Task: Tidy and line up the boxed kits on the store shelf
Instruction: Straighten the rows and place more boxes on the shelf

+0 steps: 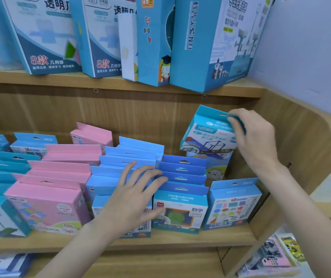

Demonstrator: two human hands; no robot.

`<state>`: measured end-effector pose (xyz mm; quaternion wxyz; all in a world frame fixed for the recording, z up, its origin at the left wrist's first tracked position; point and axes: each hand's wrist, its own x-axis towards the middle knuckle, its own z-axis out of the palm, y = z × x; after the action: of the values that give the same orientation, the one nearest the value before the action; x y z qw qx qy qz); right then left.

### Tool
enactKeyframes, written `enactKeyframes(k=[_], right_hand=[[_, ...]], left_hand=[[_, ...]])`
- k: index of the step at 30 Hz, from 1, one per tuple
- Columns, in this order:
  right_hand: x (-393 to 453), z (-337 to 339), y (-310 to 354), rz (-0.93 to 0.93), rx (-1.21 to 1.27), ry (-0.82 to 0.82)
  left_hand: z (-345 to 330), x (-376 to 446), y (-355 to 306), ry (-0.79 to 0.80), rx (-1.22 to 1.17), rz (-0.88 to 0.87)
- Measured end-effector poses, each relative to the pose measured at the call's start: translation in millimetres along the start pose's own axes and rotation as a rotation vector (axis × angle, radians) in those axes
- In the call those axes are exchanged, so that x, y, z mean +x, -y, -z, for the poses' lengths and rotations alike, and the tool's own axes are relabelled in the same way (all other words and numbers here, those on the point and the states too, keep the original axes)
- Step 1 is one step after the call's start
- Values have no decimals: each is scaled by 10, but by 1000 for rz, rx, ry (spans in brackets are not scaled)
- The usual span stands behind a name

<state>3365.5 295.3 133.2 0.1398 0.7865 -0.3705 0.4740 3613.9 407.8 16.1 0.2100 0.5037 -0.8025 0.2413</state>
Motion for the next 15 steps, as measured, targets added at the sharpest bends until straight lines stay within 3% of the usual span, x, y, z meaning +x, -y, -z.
enactKeyframes(k=[5, 9, 15], right_hand=[[138, 315, 259, 85, 37, -154], [295, 348, 644, 41, 179, -58], [422, 92, 1585, 132, 306, 45]], left_hand=[[187, -165, -25, -105, -55, 69], [467, -491, 71, -285, -94, 249], [832, -1377, 537, -295, 12, 455]])
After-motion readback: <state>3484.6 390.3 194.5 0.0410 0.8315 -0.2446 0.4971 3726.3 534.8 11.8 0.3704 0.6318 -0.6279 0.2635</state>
